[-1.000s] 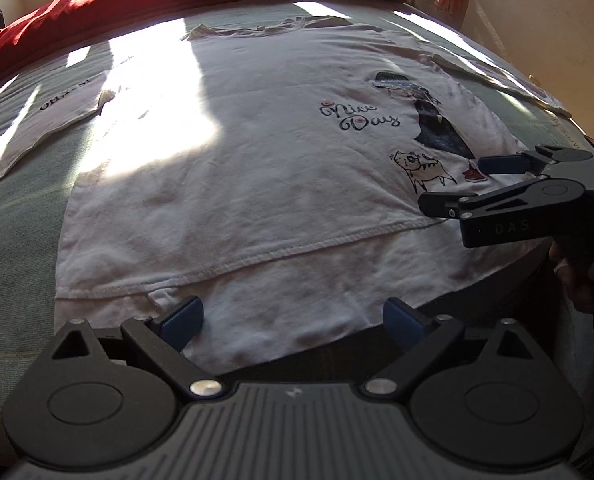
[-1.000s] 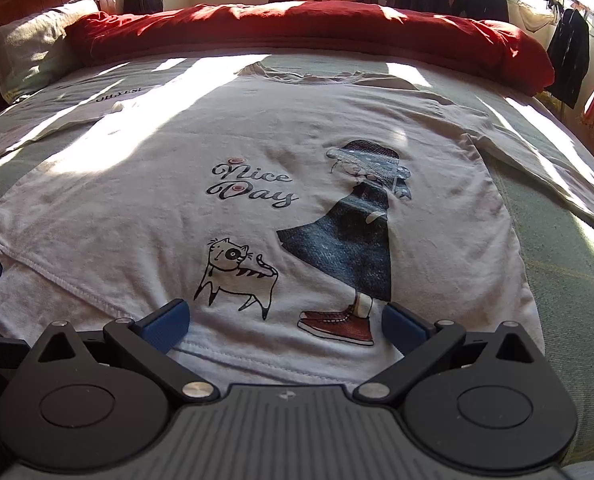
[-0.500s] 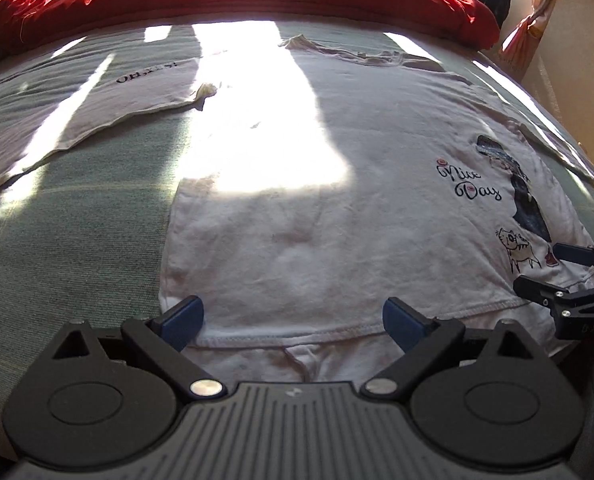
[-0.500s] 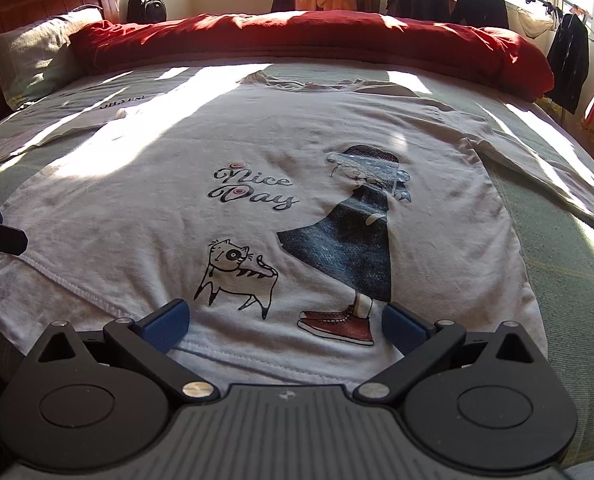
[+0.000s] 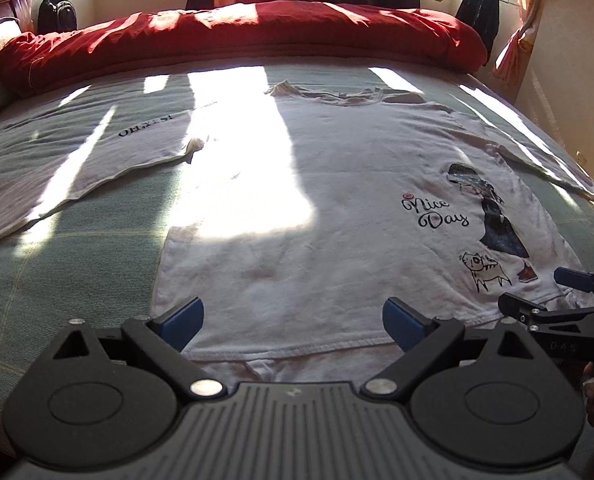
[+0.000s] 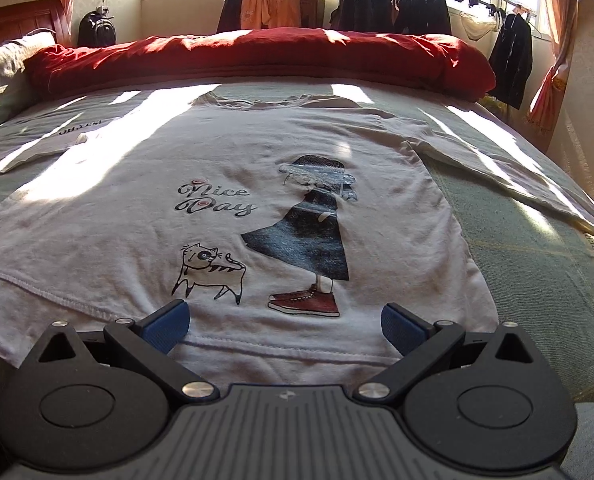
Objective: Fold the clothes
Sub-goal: 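Move the open right tool along the shirt side toward the sleeve, then move the open right tool up to the collar and smooth it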
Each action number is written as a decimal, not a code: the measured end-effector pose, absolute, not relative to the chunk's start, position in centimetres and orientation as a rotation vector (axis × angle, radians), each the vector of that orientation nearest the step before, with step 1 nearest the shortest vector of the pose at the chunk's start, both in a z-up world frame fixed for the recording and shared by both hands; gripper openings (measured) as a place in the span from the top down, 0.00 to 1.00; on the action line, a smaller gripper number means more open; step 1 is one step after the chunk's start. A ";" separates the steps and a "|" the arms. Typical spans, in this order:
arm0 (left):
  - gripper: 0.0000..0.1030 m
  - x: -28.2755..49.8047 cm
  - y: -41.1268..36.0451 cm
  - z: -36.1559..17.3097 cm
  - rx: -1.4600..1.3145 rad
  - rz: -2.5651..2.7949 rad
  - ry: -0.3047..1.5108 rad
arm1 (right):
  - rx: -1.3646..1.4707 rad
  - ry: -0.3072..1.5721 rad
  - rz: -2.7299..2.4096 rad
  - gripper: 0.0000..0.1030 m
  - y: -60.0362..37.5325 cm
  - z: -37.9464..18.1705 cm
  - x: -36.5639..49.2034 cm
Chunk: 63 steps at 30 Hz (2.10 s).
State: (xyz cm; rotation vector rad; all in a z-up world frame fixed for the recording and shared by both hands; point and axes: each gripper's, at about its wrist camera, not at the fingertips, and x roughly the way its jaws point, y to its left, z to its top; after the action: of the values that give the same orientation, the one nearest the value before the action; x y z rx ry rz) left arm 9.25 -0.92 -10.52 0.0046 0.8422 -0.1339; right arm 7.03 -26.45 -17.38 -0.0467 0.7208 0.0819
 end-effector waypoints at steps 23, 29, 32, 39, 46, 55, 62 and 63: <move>0.07 9.5 -3.7 -13.0 0.029 -0.153 0.958 | 0.148 0.712 -0.070 0.00 -32.3 -17.8 10.5; 0.07 9.4 -3.1 -13.1 0.018 -0.128 0.954 | 0.304 0.697 -0.210 0.00 -36.2 -17.9 10.4; 0.07 9.5 -3.4 -12.6 0.023 -0.133 0.939 | 0.327 0.631 -0.155 0.00 -35.9 -17.0 9.9; 0.07 10.2 -3.6 -13.4 0.019 -0.125 0.964 | 0.212 0.682 -0.009 0.00 -32.6 -17.7 11.1; 0.05 10.0 -3.2 -14.1 0.011 -0.099 0.978 | 0.171 0.713 -0.023 0.00 -32.2 -18.8 11.2; 0.01 9.9 -2.2 -13.7 -0.021 -0.075 1.011 | 0.133 0.708 -0.033 0.00 -31.8 -18.9 10.8; 0.01 11.3 -1.5 -10.7 -0.037 -0.081 0.938 | 0.131 0.705 -0.032 0.00 -31.8 -18.8 10.7; 0.01 11.8 -1.4 -10.5 -0.034 -0.080 0.933 | 0.130 0.705 -0.033 0.00 -31.7 -18.8 10.7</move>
State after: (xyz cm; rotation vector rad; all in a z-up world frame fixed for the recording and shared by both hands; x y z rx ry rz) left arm 11.78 -1.42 -10.54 -0.0344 0.9327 -0.0799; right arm 10.72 -31.71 -18.78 0.1296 0.7050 -0.0328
